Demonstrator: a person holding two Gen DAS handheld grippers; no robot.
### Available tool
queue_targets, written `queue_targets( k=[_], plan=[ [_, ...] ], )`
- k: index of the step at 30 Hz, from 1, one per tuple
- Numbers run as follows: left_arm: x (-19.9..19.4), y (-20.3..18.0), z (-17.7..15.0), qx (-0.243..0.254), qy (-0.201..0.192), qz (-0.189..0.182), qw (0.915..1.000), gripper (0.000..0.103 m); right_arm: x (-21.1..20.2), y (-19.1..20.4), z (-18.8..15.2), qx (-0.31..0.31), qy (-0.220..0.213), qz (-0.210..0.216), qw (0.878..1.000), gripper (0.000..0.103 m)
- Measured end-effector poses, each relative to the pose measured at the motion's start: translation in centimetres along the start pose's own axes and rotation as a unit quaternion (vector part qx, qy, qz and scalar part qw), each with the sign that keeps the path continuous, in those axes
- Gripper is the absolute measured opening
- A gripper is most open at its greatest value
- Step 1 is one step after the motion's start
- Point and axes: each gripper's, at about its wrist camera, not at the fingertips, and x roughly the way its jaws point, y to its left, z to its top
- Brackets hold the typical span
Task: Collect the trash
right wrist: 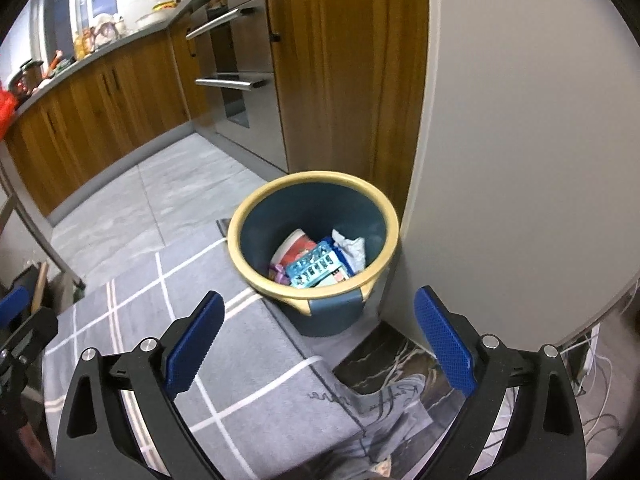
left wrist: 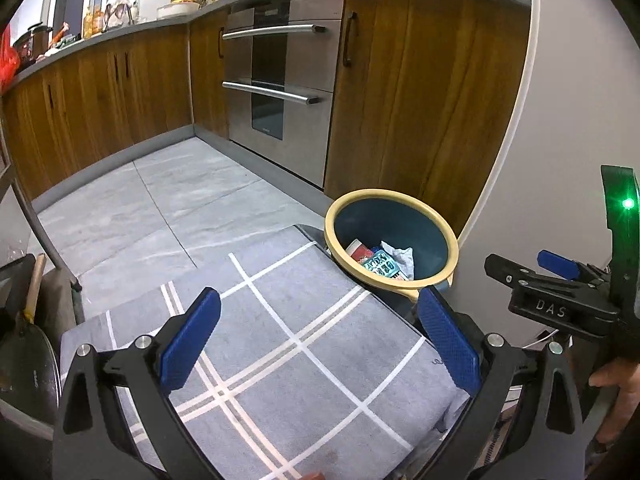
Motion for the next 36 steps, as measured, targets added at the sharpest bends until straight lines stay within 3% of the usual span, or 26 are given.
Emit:
queue_targets(
  k=[36],
  plan=[
    [0.66, -0.83, -0.20, 0.013, 0.013, -0.006, 0.9998, 0.097, -0.14, 0.70, 0.05, -0.014, -0.001, -0.005, 1.000, 0.095]
  ],
)
